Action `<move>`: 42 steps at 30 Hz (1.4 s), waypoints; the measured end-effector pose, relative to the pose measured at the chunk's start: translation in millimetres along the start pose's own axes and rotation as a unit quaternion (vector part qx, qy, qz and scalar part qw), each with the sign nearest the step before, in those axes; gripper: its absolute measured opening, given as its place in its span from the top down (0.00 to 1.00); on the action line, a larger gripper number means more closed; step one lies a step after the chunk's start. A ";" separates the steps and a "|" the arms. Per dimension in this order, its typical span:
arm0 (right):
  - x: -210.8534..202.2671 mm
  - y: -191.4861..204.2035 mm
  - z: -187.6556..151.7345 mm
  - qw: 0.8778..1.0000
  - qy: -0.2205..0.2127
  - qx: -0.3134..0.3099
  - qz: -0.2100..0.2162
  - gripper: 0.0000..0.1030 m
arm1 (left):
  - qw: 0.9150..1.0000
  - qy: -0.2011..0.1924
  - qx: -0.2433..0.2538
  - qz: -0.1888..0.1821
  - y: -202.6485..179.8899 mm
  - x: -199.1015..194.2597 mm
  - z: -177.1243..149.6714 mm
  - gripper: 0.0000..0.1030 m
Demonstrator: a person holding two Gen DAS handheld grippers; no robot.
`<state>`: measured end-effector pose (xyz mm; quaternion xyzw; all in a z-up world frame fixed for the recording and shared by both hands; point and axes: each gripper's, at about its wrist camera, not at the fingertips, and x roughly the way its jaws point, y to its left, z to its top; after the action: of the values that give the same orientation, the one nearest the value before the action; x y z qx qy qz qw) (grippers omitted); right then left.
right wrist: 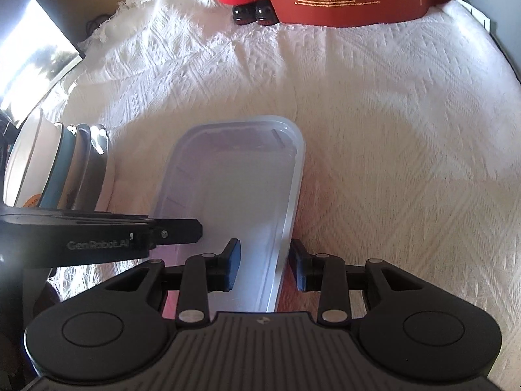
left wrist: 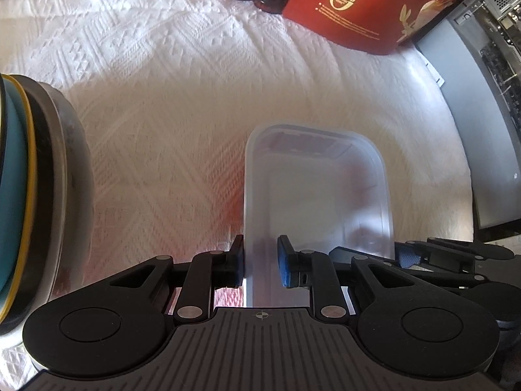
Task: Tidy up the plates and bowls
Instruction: 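Grasp the rim of the red-rimmed white tray with the left tool, then carry the tray with the left tool over the bowl stack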
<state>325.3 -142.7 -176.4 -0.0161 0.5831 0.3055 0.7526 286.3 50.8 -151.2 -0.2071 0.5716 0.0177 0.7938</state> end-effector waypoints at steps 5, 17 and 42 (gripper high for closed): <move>0.6 -2.4 0.6 1.000 0.003 0.006 0.007 0.67 | 1.000 0.007 -0.001 0.000 -2.6 2.4 2.8 0.78; -53.2 16.7 16.7 0.998 -0.054 0.003 0.019 0.68 | 0.998 -0.060 0.018 -0.030 -3.6 -82.7 19.7 0.78; -80.8 278.9 66.7 0.974 -0.140 -0.150 0.100 0.66 | 0.985 -0.154 -0.077 -0.006 195.0 -261.4 -3.5 0.78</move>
<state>238.9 73.7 9.2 -0.0274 0.4186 0.4620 0.7814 141.1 282.4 26.9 -0.2663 0.4384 0.0884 0.8538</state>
